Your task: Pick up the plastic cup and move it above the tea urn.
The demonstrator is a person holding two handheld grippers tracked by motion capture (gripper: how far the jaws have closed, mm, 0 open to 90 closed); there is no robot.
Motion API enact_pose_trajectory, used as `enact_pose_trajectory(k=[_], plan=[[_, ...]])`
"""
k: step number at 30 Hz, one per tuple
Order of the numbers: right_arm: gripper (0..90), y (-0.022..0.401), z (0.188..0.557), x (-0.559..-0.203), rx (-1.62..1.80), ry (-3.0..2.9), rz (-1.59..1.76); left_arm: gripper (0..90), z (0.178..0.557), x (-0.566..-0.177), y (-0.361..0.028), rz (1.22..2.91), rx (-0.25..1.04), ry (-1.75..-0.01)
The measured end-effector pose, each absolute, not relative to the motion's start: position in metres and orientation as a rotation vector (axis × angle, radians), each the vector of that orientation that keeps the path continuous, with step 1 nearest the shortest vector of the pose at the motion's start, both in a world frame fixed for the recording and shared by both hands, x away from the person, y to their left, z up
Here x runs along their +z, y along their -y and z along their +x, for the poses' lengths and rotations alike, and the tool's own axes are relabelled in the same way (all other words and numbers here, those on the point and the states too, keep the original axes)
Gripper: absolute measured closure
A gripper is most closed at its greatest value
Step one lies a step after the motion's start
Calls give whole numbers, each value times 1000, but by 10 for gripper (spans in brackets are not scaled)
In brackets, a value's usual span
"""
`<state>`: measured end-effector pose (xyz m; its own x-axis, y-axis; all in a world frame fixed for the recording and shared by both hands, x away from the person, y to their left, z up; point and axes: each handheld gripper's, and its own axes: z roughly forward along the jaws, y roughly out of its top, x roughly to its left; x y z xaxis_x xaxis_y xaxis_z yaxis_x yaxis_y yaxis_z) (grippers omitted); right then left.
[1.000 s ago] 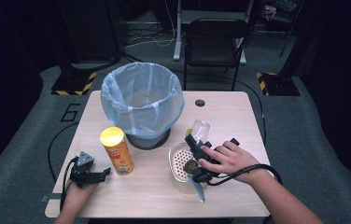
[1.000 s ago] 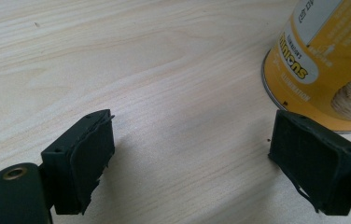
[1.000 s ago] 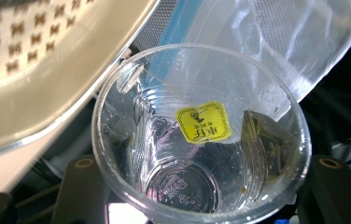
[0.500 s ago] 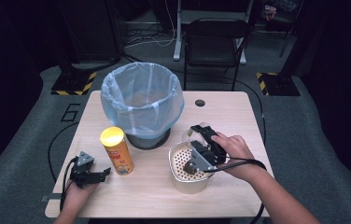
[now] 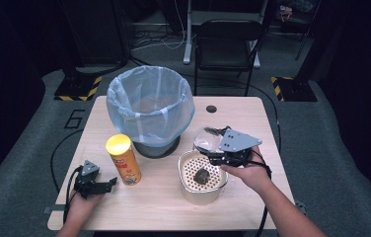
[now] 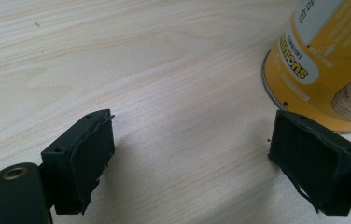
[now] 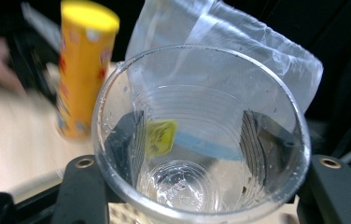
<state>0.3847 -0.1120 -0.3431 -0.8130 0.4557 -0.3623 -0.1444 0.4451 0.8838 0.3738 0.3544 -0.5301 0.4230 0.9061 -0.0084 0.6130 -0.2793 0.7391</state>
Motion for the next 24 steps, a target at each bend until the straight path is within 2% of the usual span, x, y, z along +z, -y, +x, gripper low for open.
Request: enact_pose_trajectory(k=[4, 11, 24], plan=[[403, 122, 391, -348, 1555, -2128, 418, 136, 374, -530, -354, 2002, 555, -1281], [403, 130, 399, -352, 1692, -2096, 510, 136, 374, -530, -354, 2002, 556, -1282], [399, 128, 397, -325, 1749, -2072, 466, 136, 374, -530, -354, 2002, 556, -1281]])
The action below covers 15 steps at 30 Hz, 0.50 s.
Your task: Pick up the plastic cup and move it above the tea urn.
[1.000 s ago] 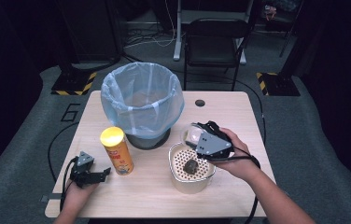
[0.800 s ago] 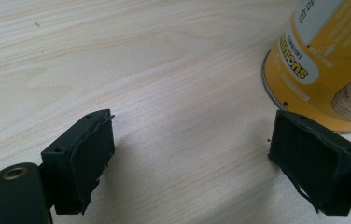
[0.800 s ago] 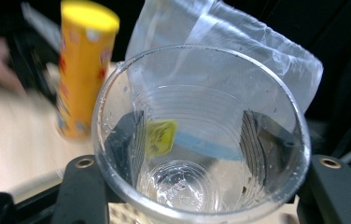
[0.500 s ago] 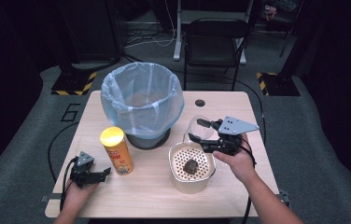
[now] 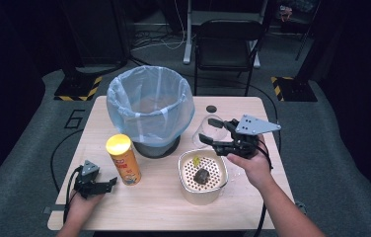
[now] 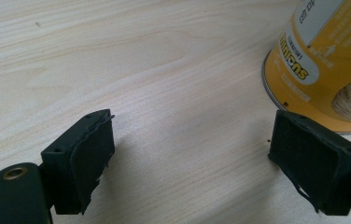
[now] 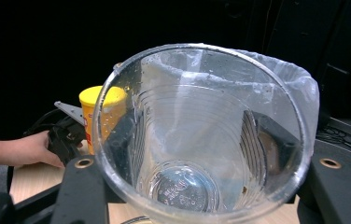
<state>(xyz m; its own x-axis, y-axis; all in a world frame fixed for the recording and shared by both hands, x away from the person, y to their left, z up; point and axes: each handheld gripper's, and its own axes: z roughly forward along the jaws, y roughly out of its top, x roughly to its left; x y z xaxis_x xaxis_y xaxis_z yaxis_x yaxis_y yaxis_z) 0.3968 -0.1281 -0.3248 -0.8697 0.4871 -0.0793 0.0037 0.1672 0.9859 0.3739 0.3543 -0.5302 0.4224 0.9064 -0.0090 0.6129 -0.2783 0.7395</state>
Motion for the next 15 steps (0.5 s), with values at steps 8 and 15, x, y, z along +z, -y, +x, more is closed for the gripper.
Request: enact_pose_trajectory(k=[8, 15], plan=[[397, 123, 398, -319, 1744, -2095, 473, 136, 374, -530, -354, 2004, 556, -1281], [397, 117, 400, -314, 1748, -2105, 474, 134, 374, -531, -354, 1989, 557, -1292]])
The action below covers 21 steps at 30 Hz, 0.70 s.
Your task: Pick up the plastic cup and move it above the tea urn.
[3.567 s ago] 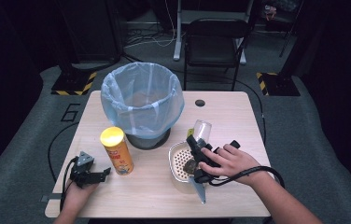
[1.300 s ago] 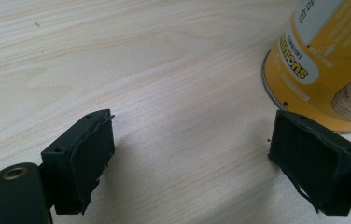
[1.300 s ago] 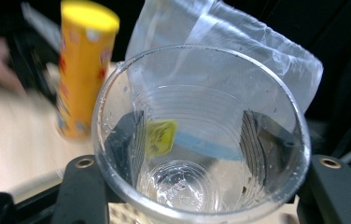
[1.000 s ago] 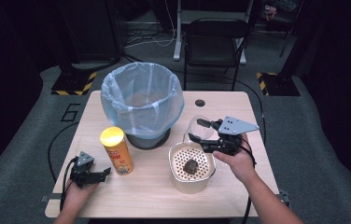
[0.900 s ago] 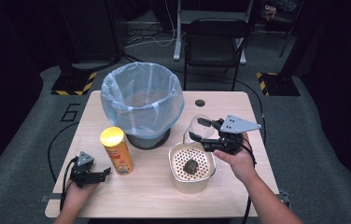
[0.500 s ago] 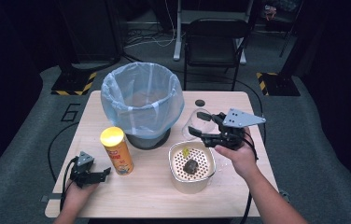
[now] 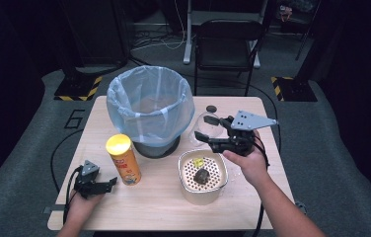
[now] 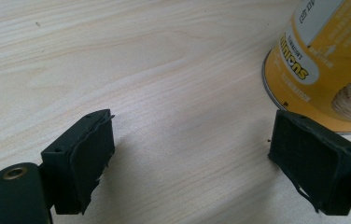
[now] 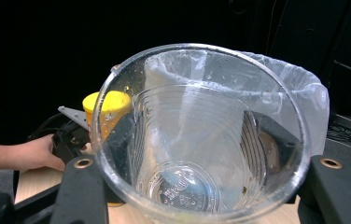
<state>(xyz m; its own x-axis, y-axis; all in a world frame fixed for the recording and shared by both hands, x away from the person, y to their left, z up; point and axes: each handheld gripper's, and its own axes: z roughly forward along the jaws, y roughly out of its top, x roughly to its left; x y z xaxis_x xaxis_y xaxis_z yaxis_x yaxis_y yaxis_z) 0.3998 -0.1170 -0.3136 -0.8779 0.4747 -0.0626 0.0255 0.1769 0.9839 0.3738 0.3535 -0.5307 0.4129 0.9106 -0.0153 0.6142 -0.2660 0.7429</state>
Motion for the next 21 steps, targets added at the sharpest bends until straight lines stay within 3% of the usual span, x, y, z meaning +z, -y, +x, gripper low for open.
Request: enact_pose_trajectory(k=[21], plan=[[391, 70, 434, -246, 1666, -2027, 479, 125, 374, -531, -353, 1995, 566, -1281]])
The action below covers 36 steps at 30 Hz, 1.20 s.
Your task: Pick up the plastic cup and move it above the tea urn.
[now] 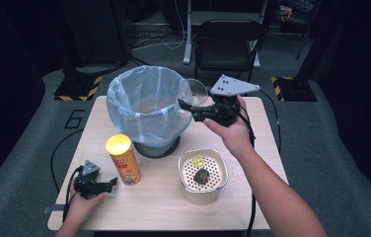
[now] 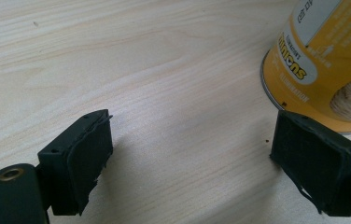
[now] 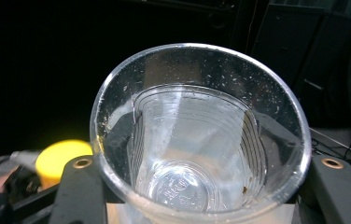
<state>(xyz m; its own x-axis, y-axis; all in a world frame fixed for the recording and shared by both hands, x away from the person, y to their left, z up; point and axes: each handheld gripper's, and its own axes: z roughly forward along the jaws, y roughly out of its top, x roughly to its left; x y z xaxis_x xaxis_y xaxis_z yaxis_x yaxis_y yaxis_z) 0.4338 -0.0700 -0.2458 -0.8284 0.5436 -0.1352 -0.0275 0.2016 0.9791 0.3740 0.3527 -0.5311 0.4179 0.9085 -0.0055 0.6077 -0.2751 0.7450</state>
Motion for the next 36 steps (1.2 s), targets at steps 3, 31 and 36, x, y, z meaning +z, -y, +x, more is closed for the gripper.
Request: enact_pose_trajectory(k=[3, 31, 36], plan=[[389, 59, 444, -239, 1675, -2020, 499, 130, 374, -531, -353, 1989, 569, -1280], [362, -7, 505, -260, 1630, -2099, 645, 130, 373, -531, -352, 1990, 562, -1287], [257, -16, 513, -264, 1623, -2113, 664, 130, 373, -531, -352, 1989, 560, -1288]])
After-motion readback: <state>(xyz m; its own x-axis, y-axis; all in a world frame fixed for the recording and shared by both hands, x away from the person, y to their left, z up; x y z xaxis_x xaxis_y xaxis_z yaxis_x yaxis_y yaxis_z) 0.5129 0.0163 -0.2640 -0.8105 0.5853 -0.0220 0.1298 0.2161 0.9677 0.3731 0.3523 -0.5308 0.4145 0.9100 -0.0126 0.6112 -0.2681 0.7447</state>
